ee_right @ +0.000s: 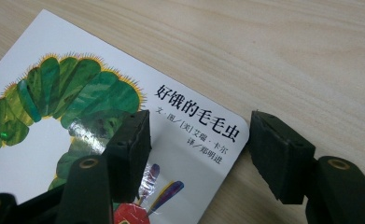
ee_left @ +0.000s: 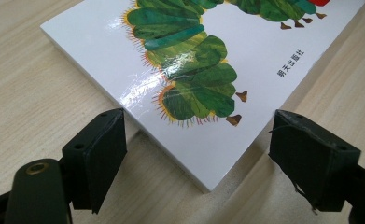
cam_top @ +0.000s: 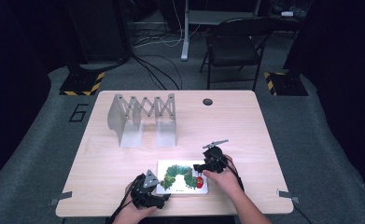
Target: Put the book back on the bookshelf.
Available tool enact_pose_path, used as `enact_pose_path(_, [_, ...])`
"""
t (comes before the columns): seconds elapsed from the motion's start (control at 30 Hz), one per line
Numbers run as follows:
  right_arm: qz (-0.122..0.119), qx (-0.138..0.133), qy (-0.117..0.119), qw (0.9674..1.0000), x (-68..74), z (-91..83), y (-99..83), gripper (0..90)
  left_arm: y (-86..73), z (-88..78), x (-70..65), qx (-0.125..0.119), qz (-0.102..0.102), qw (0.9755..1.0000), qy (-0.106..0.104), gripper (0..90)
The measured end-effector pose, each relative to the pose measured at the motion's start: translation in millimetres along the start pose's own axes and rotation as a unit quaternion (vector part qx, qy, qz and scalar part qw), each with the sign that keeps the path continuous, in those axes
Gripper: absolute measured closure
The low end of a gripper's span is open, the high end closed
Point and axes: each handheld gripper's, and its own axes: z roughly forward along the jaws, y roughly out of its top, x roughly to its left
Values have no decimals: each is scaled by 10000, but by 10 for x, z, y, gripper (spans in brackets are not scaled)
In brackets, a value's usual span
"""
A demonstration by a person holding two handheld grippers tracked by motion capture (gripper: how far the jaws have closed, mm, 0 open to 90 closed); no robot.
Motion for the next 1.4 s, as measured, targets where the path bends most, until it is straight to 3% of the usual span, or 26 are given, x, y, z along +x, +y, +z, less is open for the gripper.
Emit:
enact_pose_path(0.1, [20, 3, 53, 10000, -10, -5, -4, 392, -2, 9, -18, -6, -31, 10000, 5, 183])
enact_pose_path(0.27, [85, 17, 30, 10000, -2, -10, -4, 392, -6, 28, -40, 12, 184, 9998, 77, 149])
enact_pose_path(1.0, [32, -22, -65, 10000, 59, -76, 11, 396, -11, 33, -51, -10, 121, 9999, 77, 138])
enact_pose_path(1.4, [-134, -123, -139, 9997, 76, -110, 21, 398, -11, 47, -73, 3, 85, 9999, 76, 98])
